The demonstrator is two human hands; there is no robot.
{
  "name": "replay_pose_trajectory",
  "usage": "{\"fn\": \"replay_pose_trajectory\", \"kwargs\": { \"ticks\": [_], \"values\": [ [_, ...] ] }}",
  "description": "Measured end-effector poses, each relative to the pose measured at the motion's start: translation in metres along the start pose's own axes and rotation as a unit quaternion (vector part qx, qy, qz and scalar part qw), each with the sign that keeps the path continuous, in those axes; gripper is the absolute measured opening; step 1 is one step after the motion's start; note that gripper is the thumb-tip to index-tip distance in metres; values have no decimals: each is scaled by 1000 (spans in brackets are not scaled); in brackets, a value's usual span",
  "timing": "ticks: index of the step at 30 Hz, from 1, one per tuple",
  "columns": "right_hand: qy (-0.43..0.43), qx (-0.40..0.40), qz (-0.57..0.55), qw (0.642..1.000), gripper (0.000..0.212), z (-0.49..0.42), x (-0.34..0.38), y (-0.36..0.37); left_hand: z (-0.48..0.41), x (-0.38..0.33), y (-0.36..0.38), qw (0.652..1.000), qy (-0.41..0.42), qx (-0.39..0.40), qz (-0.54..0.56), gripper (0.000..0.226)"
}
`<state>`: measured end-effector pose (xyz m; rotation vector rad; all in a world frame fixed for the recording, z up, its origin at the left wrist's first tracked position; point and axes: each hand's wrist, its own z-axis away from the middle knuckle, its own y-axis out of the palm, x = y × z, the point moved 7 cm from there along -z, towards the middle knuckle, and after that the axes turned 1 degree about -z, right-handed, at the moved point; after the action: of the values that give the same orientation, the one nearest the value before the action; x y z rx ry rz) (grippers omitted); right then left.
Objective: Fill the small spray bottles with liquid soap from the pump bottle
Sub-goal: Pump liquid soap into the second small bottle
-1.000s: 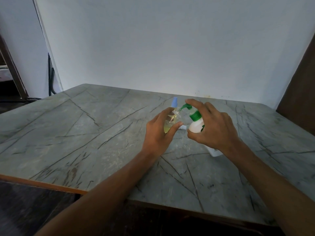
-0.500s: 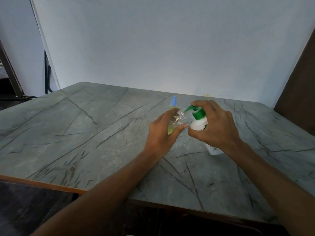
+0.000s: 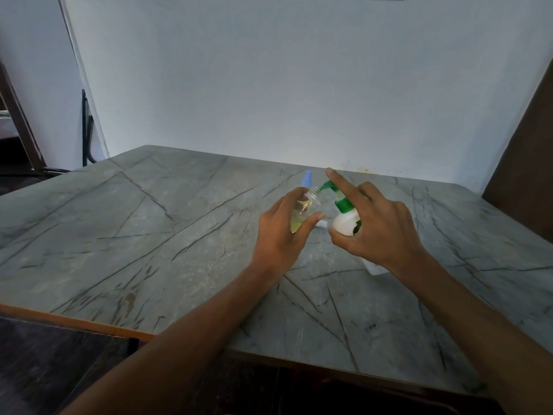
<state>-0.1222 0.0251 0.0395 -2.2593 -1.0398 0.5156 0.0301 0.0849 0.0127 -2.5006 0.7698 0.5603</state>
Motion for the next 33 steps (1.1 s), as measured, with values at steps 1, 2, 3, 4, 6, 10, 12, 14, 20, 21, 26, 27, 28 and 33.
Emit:
{"fn": "replay_pose_trajectory", "kwargs": {
  "ticks": [1,2,3,4,6,10,12,14,20,21,26,27,28,33],
  "values": [
    [-2,5,3,1000,97,0,0,1,0,0,0,1000,-1,0,-1,49],
    [-1,13,3,1000,98,0,-1,1,0,1,0,1000,-2,0,-2,49],
    [0,20,2,1000,99,0,-1,2,0,1,0,1000,-4,0,-3,49],
    [4,25,0,1000,99,-1,-2,3,-1,2,0,1000,-5,0,-4,50],
    [10,32,0,999,98,-2,-2,4,-1,3,0,1000,-8,2,-7,50],
    [7,39,-12,999,95,-4,-1,6,-1,3,-1,1000,-8,2,-9,50],
    [5,39,-28,999,93,-4,-2,6,0,2,-1,1000,-3,1,-9,49],
    [8,35,-42,999,90,-4,-3,5,1,0,0,1000,4,1,-9,50],
    [17,18,-59,998,81,-4,-4,1,4,-3,3,1000,12,6,-3,51],
    [19,16,-61,998,80,-4,-4,1,5,-4,4,1000,15,8,-5,51],
    [21,-1,-76,997,75,-3,-6,-1,6,-6,5,1000,17,16,-3,52],
    [20,0,-73,997,76,-3,-5,-1,5,-6,5,1000,17,16,-4,52],
    [19,1,-68,997,77,-3,-5,-1,5,-5,5,1000,14,14,-4,51],
    [9,6,-28,1000,90,-1,-3,1,2,-3,0,1000,1,1,2,49]
  ]
}}
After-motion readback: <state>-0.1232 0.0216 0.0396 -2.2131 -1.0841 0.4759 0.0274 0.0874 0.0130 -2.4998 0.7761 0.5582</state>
